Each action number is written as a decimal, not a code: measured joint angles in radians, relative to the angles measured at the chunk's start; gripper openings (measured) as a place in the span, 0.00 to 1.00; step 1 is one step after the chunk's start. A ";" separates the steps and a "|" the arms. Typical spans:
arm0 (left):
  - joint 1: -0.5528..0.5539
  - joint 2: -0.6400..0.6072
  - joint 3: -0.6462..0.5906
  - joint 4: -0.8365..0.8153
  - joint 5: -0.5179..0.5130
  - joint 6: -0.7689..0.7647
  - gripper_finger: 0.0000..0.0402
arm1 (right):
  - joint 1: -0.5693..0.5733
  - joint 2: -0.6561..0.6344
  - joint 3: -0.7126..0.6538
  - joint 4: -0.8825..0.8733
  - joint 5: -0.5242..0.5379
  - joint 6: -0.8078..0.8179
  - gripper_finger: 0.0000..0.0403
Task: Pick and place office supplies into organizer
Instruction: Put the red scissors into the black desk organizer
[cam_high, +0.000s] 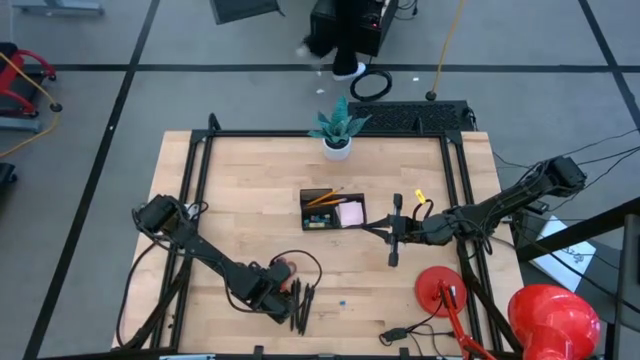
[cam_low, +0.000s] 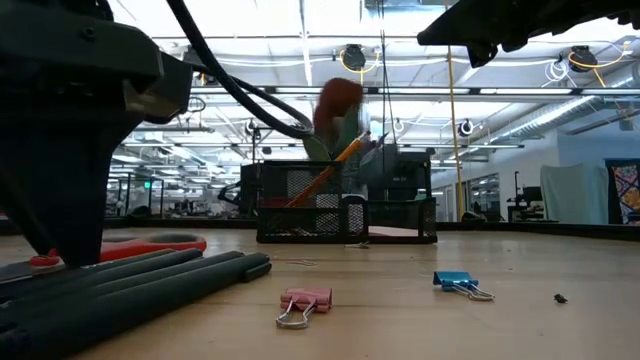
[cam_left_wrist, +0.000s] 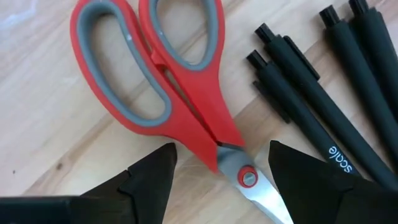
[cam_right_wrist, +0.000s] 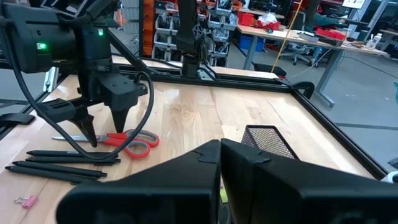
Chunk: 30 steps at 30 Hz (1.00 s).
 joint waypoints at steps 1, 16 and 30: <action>-0.002 0.000 0.000 -0.015 0.008 0.000 0.67 | 0.000 0.000 0.000 0.000 0.000 0.001 0.01; -0.028 -0.035 -0.010 -0.310 0.091 0.072 0.67 | 0.000 0.000 0.000 0.000 0.000 0.006 0.01; -0.009 -0.047 -0.011 -0.331 0.039 0.322 0.67 | 0.000 0.000 0.000 0.000 0.000 0.003 0.01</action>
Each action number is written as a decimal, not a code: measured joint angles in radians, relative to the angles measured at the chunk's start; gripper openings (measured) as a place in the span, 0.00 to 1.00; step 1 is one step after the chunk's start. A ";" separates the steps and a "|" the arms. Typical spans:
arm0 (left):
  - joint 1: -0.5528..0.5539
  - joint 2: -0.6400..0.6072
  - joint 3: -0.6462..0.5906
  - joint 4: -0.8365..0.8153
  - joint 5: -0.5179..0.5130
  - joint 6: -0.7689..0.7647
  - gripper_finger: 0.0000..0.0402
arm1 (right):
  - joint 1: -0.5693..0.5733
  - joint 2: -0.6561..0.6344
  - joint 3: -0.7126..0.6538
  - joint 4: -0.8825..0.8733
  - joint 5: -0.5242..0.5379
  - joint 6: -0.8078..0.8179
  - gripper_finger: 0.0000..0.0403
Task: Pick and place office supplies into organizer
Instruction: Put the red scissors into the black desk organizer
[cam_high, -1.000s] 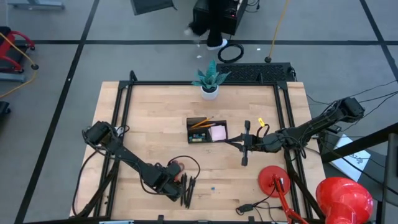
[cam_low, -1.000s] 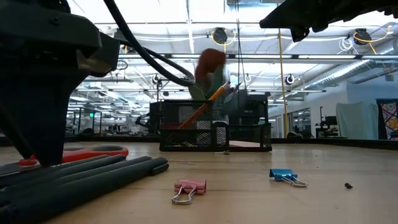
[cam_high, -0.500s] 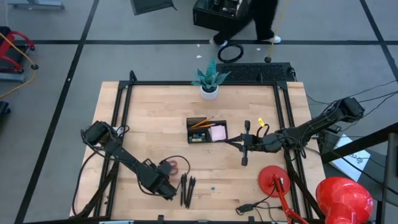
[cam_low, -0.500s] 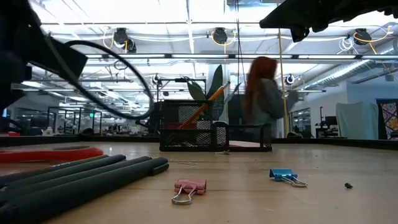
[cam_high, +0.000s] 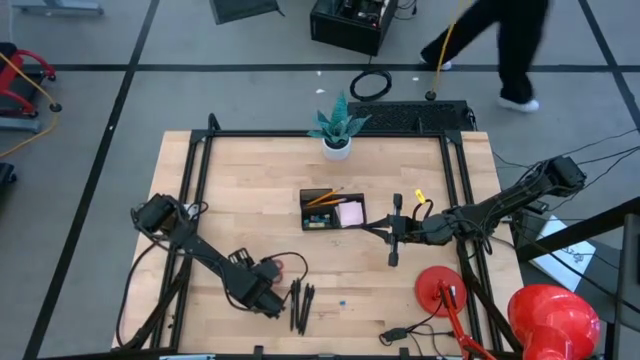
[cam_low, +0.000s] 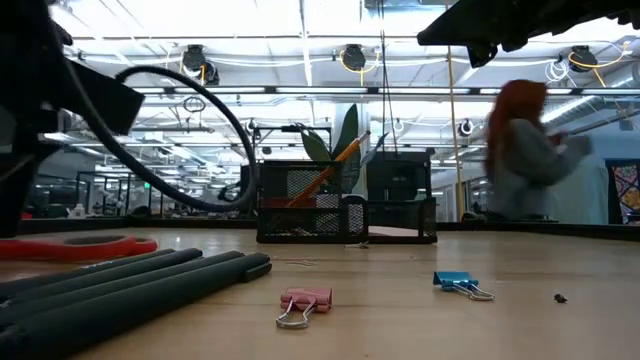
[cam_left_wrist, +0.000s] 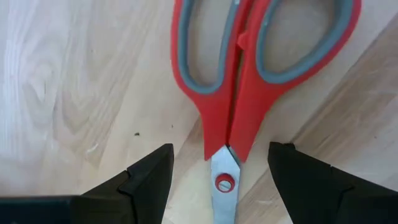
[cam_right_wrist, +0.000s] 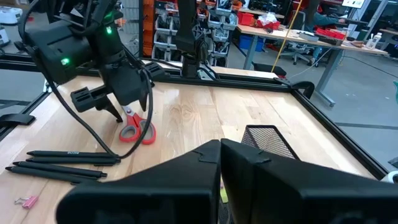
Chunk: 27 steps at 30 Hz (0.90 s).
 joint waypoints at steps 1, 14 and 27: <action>0.007 -0.008 0.000 0.002 0.015 0.015 0.67 | 0.000 0.000 0.000 0.000 0.000 0.000 0.01; 0.117 -0.143 -0.003 0.076 0.106 0.121 0.67 | 0.000 0.000 0.000 -0.006 0.000 -0.001 0.01; 0.114 -0.154 -0.076 0.187 0.141 0.270 0.67 | 0.000 0.000 0.000 -0.008 0.000 -0.001 0.01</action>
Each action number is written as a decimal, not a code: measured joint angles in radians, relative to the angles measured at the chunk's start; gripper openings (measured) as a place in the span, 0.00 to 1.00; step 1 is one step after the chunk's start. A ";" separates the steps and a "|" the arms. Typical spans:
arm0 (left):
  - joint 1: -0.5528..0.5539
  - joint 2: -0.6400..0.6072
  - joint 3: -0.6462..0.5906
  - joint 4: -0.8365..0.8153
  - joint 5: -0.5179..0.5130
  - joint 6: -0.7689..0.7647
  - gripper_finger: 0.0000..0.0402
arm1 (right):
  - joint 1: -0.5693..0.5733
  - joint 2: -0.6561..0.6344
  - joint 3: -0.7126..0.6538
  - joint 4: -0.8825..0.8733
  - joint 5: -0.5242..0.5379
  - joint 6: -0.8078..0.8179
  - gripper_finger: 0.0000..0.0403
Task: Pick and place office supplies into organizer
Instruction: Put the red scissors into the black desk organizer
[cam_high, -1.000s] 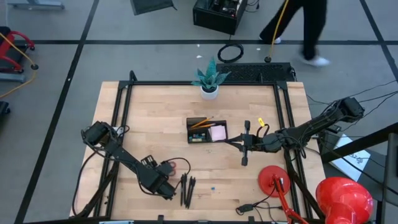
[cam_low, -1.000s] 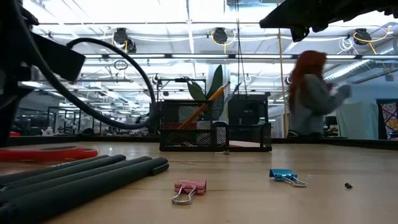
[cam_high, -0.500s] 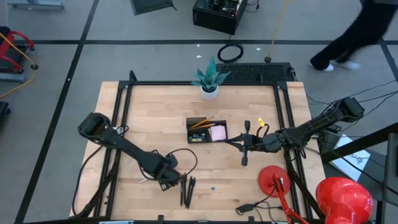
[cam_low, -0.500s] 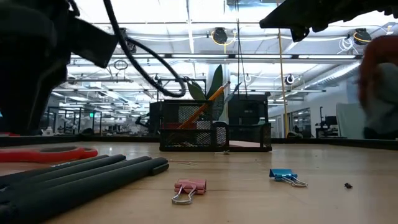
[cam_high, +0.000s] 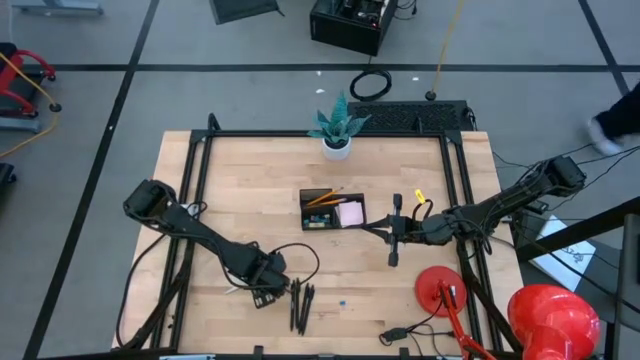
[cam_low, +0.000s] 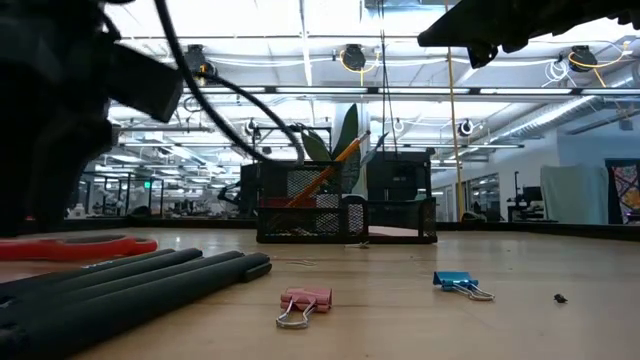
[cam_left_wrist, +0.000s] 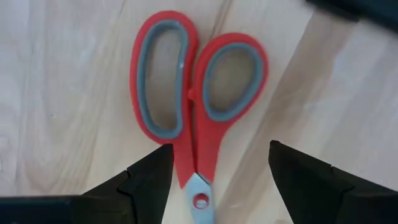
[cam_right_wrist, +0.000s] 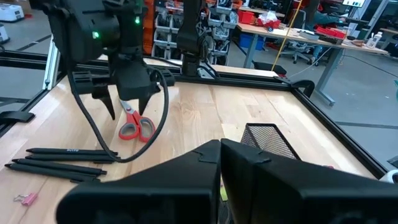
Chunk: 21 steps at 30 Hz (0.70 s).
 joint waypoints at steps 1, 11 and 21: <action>0.000 0.000 -0.011 0.007 0.000 0.005 0.67 | 0.000 0.000 0.000 0.000 0.000 0.000 0.01; 0.018 -0.008 -0.129 0.080 0.029 0.012 0.67 | 0.000 0.000 0.000 0.001 0.000 0.000 0.01; 0.039 -0.007 -0.152 0.119 0.029 0.074 0.67 | 0.000 0.000 0.000 0.001 0.000 0.000 0.01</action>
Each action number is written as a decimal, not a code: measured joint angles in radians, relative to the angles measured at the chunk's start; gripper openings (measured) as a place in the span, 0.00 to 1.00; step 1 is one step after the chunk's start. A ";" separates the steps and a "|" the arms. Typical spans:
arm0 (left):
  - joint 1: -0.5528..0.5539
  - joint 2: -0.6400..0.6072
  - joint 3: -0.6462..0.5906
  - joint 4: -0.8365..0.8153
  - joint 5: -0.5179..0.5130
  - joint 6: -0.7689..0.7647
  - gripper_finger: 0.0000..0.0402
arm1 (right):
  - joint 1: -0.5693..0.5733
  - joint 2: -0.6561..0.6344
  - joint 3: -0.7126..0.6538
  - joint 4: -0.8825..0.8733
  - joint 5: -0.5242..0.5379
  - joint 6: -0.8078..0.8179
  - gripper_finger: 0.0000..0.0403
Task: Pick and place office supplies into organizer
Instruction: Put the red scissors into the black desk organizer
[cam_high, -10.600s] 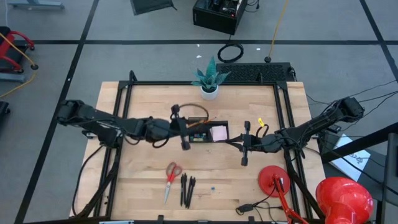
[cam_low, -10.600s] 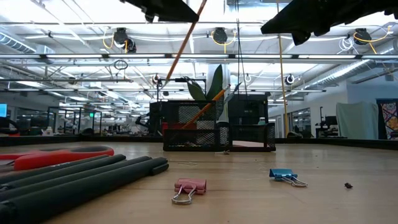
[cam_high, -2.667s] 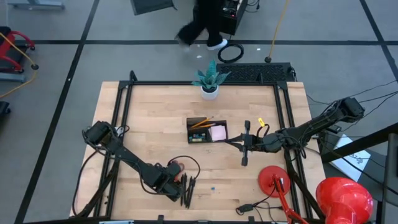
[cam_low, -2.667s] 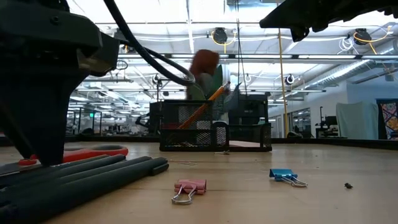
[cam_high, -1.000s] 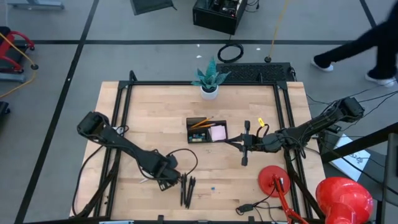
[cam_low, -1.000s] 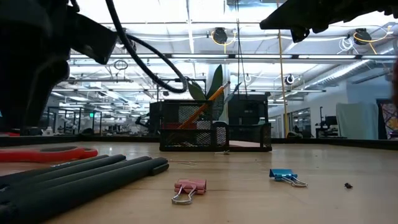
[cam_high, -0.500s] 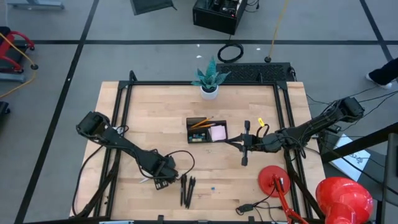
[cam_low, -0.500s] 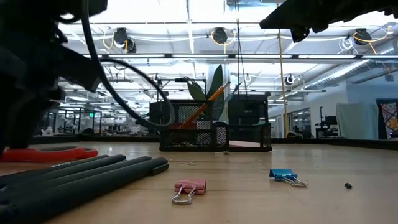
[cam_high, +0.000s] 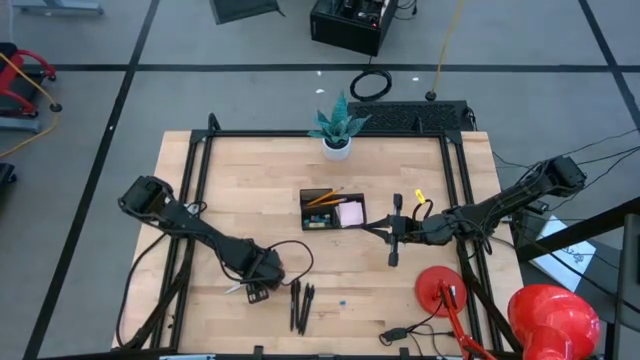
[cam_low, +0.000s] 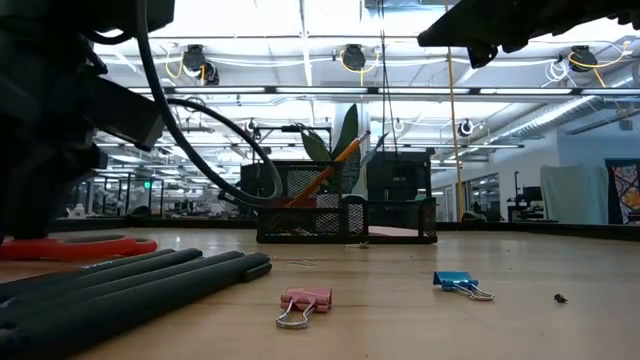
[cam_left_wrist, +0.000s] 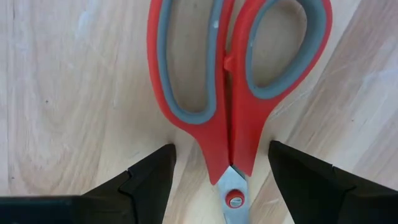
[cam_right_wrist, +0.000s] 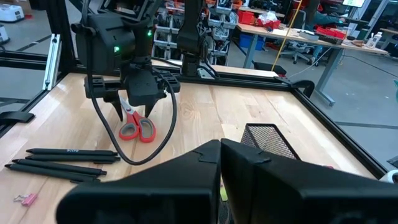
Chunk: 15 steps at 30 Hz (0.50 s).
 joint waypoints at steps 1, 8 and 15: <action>0.002 0.000 0.000 0.000 0.000 0.001 0.67 | 0.000 0.000 0.000 0.000 0.000 0.000 0.01; 0.007 0.001 -0.002 0.001 -0.007 0.013 0.54 | 0.000 0.000 0.000 0.000 0.000 0.000 0.01; 0.007 0.001 -0.002 0.006 -0.023 0.031 0.31 | 0.000 0.000 0.000 0.000 0.000 0.000 0.01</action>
